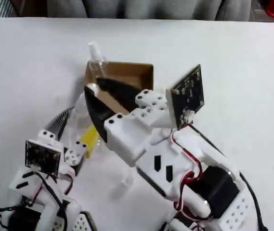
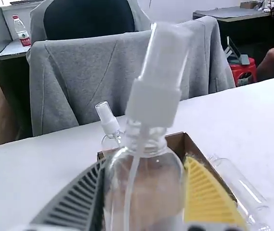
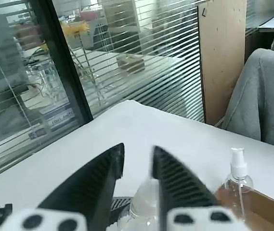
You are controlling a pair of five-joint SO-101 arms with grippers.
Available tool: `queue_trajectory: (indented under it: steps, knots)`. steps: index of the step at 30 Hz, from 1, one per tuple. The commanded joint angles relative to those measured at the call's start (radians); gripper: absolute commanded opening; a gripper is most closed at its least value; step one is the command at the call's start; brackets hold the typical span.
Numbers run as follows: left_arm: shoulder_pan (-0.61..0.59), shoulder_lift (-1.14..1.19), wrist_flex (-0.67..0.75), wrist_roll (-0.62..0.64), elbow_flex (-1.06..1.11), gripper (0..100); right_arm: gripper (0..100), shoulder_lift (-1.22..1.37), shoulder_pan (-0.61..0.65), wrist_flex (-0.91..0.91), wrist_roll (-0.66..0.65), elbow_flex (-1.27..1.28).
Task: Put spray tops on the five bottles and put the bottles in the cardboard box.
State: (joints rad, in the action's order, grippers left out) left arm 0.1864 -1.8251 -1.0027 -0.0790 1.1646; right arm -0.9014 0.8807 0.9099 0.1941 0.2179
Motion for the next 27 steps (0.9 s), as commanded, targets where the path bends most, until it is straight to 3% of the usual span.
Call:
queue_trajectory:
  steps: [1,14,21,27]
  knots:
    - [0.001,0.004,0.032,0.012,-0.005,3,4.5,-0.016,-0.058,0.018,-0.002,-0.049]
    - [0.001,0.004,0.031,0.014,-0.003,3,1.9,0.125,-0.358,0.013,0.008,0.064]
    - [-0.024,0.004,0.028,0.014,-0.005,3,1.9,0.197,-0.36,0.001,0.078,0.06]
    - [-0.035,0.004,0.031,0.014,-0.003,3,1.9,0.239,-0.26,-0.076,0.103,0.06]
